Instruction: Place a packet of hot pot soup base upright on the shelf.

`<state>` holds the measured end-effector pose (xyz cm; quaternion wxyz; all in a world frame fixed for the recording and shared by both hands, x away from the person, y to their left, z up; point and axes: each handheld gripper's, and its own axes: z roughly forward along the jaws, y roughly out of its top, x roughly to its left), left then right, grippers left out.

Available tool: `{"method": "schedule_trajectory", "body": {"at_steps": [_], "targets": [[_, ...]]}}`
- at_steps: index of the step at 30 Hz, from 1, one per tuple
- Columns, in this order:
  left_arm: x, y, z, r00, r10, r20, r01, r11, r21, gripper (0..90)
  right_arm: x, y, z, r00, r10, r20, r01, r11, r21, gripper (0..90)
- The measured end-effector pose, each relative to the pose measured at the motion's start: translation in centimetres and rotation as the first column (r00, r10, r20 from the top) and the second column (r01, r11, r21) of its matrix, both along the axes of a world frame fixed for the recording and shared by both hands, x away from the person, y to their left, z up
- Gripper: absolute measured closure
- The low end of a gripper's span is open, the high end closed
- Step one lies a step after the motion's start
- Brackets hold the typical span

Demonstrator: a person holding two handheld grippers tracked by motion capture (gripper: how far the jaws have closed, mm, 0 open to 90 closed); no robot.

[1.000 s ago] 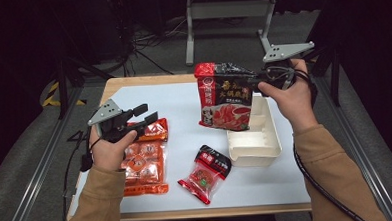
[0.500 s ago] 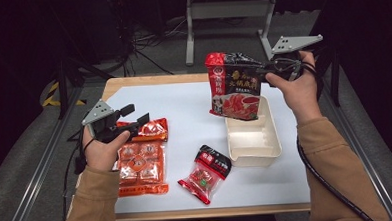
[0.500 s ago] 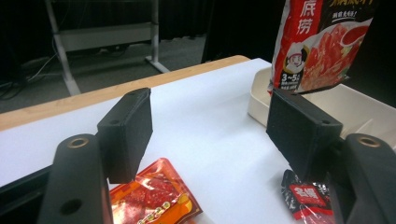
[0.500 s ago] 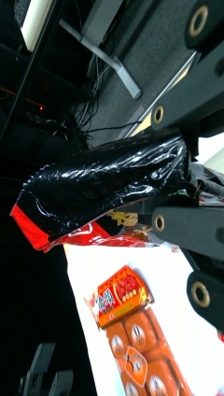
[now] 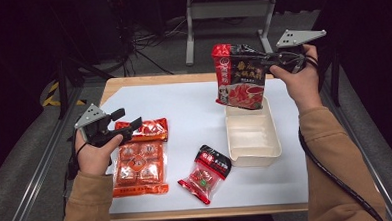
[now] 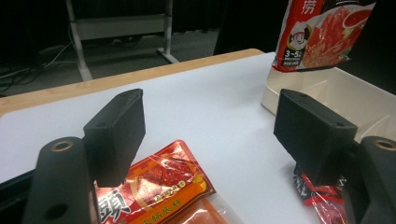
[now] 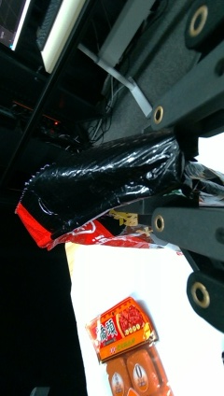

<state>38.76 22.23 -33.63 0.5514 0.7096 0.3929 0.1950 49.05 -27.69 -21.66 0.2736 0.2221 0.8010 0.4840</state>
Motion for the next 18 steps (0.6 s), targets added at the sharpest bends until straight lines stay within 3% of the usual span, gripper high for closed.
{"method": "schedule_trajectory", "body": {"at_steps": [6, 18], "targets": [[-0.2, 0.3, -0.1, 0.9999, 0.010, -0.004, -0.010, 0.9999, 0.004, 25.9, 0.4, -0.5, -0.5, 0.9998, 0.008, 0.018, -0.007, 1.000, -0.008, 78.1], [-0.2, 0.5, -0.3, 0.9998, 0.019, -0.010, -0.019, 0.9998, 0.005, 25.8, 1.0, -1.7, -2.0, 1.0000, -0.006, -0.003, 0.006, 1.000, -0.031, 77.9]]}}
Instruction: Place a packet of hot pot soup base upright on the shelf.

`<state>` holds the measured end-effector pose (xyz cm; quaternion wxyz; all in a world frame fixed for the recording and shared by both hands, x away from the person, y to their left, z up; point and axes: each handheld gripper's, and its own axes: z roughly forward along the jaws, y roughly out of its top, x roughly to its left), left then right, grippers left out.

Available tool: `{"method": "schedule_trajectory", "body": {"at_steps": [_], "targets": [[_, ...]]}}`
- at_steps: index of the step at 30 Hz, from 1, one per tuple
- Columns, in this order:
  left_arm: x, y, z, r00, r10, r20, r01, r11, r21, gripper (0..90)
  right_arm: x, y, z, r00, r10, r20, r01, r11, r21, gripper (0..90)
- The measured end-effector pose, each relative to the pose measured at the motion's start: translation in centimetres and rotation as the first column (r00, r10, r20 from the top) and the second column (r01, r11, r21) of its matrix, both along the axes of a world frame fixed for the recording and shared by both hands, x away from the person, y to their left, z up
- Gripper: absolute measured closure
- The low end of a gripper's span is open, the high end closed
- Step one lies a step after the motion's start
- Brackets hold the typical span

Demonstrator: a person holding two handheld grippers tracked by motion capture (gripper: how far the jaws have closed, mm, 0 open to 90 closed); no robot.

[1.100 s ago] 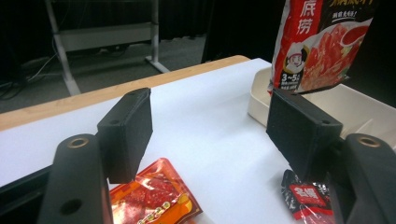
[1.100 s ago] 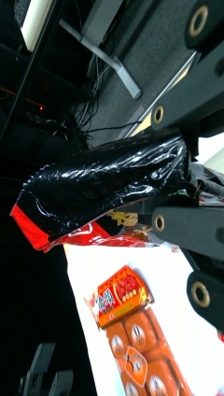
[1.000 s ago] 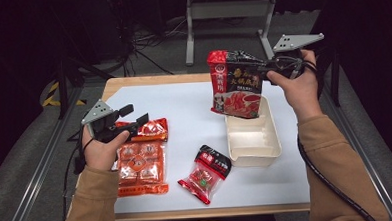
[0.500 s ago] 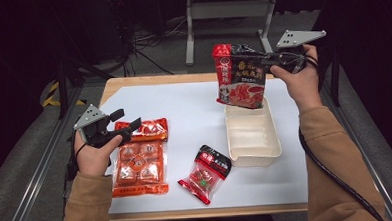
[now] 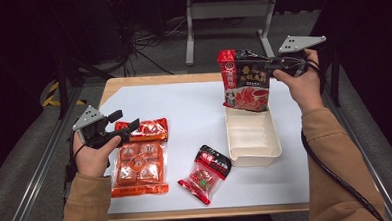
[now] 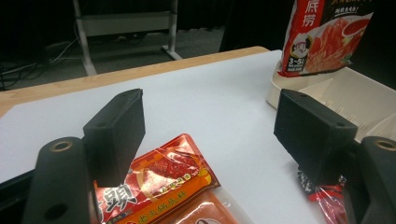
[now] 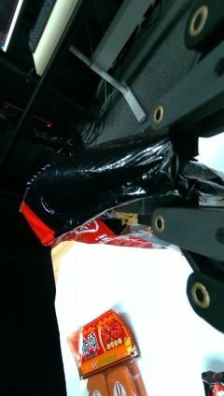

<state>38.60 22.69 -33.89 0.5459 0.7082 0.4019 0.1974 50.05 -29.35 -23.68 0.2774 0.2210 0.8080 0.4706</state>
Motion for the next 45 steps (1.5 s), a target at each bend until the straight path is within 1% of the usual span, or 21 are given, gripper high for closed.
{"method": "schedule_trajectory", "body": {"at_steps": [3, 5, 9, 16, 20, 27, 30, 39, 40, 45], "targets": [[0.0, 0.1, 0.0, 1.0000, 0.005, 0.002, -0.005, 1.0000, -0.001, 25.8, 0.2, -0.3, -0.7, 0.9999, -0.004, -0.011, 0.004, 1.000, 0.002, 77.9], [0.0, 0.1, 0.0, 1.0000, 0.007, 0.002, -0.007, 1.0000, -0.001, 25.8, 0.3, -0.4, -0.8, 0.9999, -0.005, -0.014, 0.005, 1.000, 0.002, 77.8], [0.0, 0.2, -0.1, 0.9999, 0.010, -0.006, -0.010, 1.0000, -0.001, 25.8, 0.6, -0.5, -1.6, 0.9996, -0.008, -0.025, 0.008, 1.000, -0.006, 77.7], [0.1, 0.2, -0.1, 0.9999, 0.009, -0.005, -0.009, 1.0000, -0.001, 25.8, 0.6, -0.4, -2.5, 0.9995, 0.002, -0.030, -0.002, 1.000, -0.009, 77.2], [0.3, 0.1, -0.1, 1.0000, 0.006, -0.003, -0.006, 1.0000, -0.001, 25.7, 0.4, -0.4, -2.9, 0.9992, 0.020, -0.035, -0.020, 1.000, 0.016, 76.5], [0.4, -0.1, -0.2, 1.0000, 0.002, -0.010, -0.002, 1.0000, -0.003, 25.6, -0.2, -0.1, -3.3, 0.9976, 0.060, -0.035, -0.059, 0.998, 0.028, 75.3], [0.4, -0.2, -0.2, 1.0000, -0.001, -0.005, 0.001, 1.0000, -0.003, 25.6, -0.6, 0.0, -3.5, 0.9966, 0.075, -0.034, -0.074, 0.997, 0.033, 75.1], [0.7, -0.5, -0.2, 0.9999, -0.011, -0.009, 0.011, 0.9999, -0.007, 25.5, -1.5, 0.2, -3.7, 0.9950, 0.095, -0.029, -0.095, 0.995, 0.026, 74.5], [0.7, -0.5, -0.2, 0.9999, -0.011, -0.004, 0.011, 0.9999, -0.005, 25.5, -1.6, 0.2, -3.7, 0.9947, 0.099, -0.029, -0.098, 0.995, 0.026, 74.4], [0.8, -0.6, -0.2, 0.9998, -0.016, -0.010, 0.015, 0.9999, -0.007, 25.5, -1.9, 0.2, -3.9, 0.9938, 0.109, -0.021, -0.109, 0.994, 0.030, 74.2]]}}
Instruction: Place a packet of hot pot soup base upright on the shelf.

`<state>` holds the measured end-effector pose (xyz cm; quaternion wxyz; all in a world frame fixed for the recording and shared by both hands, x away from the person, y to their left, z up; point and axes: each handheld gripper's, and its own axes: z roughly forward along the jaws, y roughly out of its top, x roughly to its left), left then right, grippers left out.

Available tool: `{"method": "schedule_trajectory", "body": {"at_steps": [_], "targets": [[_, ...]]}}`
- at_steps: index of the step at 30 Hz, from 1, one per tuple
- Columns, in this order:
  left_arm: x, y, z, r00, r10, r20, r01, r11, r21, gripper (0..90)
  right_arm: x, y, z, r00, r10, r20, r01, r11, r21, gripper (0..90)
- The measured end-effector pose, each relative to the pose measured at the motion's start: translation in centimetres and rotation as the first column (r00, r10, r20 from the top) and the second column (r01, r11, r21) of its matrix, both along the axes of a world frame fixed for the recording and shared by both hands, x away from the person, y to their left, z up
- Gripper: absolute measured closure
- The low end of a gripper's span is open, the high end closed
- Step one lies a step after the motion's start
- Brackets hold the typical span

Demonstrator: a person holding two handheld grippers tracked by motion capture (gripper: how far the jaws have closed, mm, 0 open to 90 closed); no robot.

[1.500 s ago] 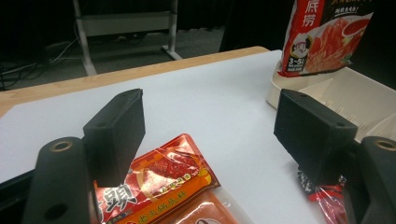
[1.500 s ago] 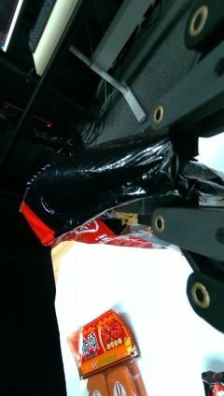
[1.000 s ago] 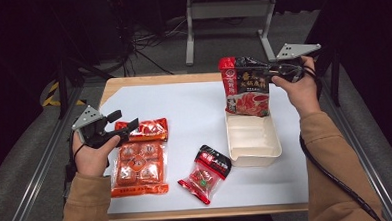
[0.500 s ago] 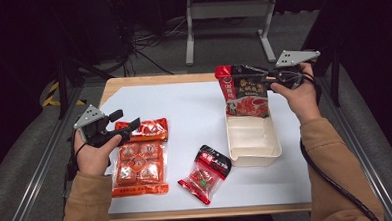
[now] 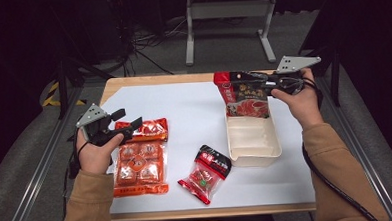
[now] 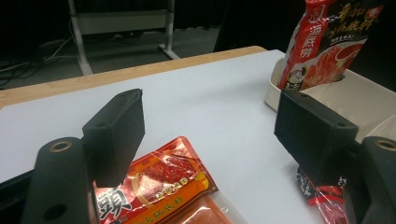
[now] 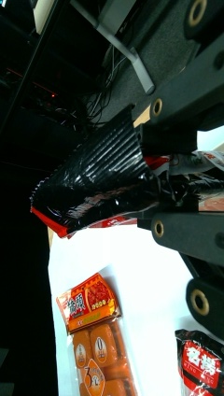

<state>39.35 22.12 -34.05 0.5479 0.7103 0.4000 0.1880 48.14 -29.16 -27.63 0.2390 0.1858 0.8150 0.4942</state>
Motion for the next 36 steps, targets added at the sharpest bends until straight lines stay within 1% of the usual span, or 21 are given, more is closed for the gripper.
{"method": "schedule_trajectory", "body": {"at_steps": [2, 6, 10, 12, 16, 21, 24, 27, 28, 31, 33, 35, 36], "targets": [[0.0, -0.1, 0.0, 1.0000, -0.002, 0.005, 0.002, 1.0000, -0.003, 25.5, -0.2, -0.1, -0.1, 1.0000, 0.000, 0.000, 0.000, 1.000, 0.011, 74.1], [0.0, -0.1, 0.0, 1.0000, -0.002, 0.002, 0.002, 1.0000, -0.004, 25.5, -0.3, -0.6, -0.5, 1.0000, -0.007, -0.001, 0.007, 0.999, 0.040, 74.2], [0.1, -0.2, 0.0, 1.0000, -0.005, 0.007, 0.005, 1.0000, -0.004, 25.5, -0.5, -1.0, -0.8, 0.9999, -0.012, -0.012, 0.013, 0.998, 0.065, 74.1], [0.1, -0.2, 0.0, 1.0000, -0.007, 0.002, 0.007, 1.0000, 0.000, 25.4, -0.6, -1.2, -0.9, 0.9999, -0.007, -0.012, 0.008, 0.997, 0.077, 73.9], [0.2, -0.3, 0.0, 0.9999, -0.010, 0.005, 0.010, 1.0000, -0.001, 25.4, -0.7, -1.4, -1.1, 0.9998, -0.018, -0.011, 0.018, 0.996, 0.084, 74.0], [0.1, -0.2, 0.0, 1.0000, -0.007, 0.004, 0.007, 1.0000, -0.003, 25.4, -0.9, -2.0, -1.2, 0.9995, -0.030, -0.012, 0.031, 0.994, 0.105, 74.1], [0.2, -0.3, 0.0, 0.9999, -0.009, 0.005, 0.009, 1.0000, -0.001, 25.3, -1.0, -1.8, -1.4, 0.9997, -0.022, -0.011, 0.023, 0.994, 0.109, 74.0], [0.1, -0.4, 0.0, 0.9999, -0.008, 0.005, 0.008, 1.0000, -0.004, 25.3, -0.9, -1.6, -1.5, 0.9994, -0.033, -0.012, 0.035, 0.993, 0.116, 74.2], [0.1, -0.4, 0.1, 0.9999, -0.011, 0.008, 0.011, 0.9999, -0.006, 25.3, -0.8, -1.6, -1.6, 0.9992, -0.038, -0.015, 0.039, 0.992, 0.123, 74.3], [0.1, -0.2, 0.1, 1.0000, -0.006, 0.007, 0.006, 1.0000, -0.005, 25.3, -0.3, -1.9, -1.9, 0.9985, -0.044, -0.032, 0.048, 0.985, 0.167, 74.4], [0.1, -0.2, 0.0, 1.0000, -0.005, 0.004, 0.005, 1.0000, -0.006, 25.3, -0.2, -1.8, -2.1, 0.9985, -0.044, -0.033, 0.049, 0.984, 0.172, 74.5], [0.1, -0.2, 0.0, 1.0000, -0.005, 0.004, 0.005, 1.0000, -0.007, 25.3, 0.0, -1.6, -2.3, 0.9967, -0.074, -0.033, 0.078, 0.982, 0.172, 74.9], [0.1, -0.2, 0.0, 1.0000, -0.005, 0.004, 0.005, 1.0000, -0.006, 25.3, 0.0, -1.6, -2.3, 0.9967, -0.074, -0.033, 0.078, 0.982, 0.172, 74.9]]}}
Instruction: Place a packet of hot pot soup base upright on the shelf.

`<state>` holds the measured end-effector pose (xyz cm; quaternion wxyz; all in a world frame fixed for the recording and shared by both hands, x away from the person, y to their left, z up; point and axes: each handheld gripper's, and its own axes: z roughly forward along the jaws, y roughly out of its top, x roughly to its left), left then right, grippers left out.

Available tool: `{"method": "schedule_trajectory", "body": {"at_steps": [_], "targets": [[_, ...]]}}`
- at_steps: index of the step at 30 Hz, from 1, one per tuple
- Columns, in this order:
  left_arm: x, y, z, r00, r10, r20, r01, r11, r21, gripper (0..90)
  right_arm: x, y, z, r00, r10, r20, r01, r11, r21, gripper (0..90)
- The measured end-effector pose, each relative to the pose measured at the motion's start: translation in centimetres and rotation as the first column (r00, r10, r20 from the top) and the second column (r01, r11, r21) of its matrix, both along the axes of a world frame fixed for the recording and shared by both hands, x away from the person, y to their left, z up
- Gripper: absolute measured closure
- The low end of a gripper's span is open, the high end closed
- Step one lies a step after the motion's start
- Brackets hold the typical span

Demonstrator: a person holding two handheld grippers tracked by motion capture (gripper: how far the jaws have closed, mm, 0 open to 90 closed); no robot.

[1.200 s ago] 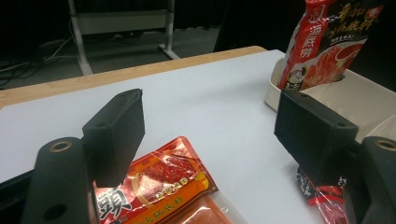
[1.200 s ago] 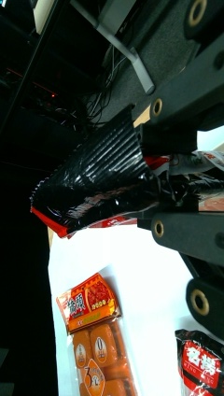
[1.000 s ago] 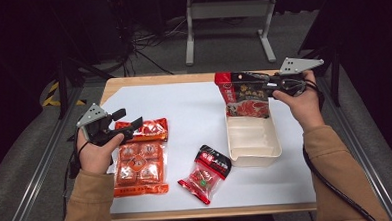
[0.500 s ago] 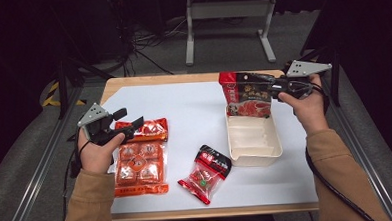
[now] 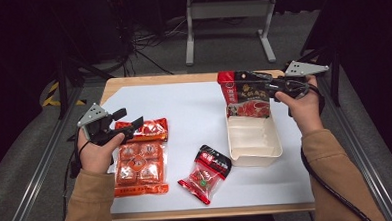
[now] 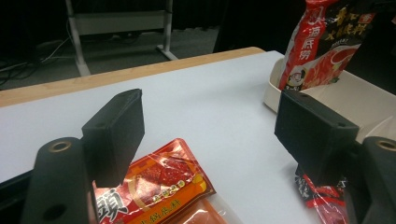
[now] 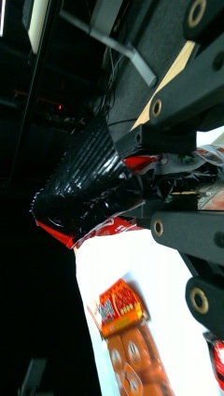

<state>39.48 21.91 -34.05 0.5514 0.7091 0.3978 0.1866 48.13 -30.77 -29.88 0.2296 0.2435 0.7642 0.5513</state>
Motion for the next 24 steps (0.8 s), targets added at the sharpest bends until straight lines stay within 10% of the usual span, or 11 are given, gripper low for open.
{"method": "schedule_trajectory", "body": {"at_steps": [24], "targets": [[-0.1, 0.0, 0.0, 1.0000, 0.001, 0.000, -0.001, 1.0000, -0.001, 25.3, 0.1, 0.8, -2.3, 0.9987, 0.004, -0.051, 0.002, 0.995, 0.099, 77.9]]}}
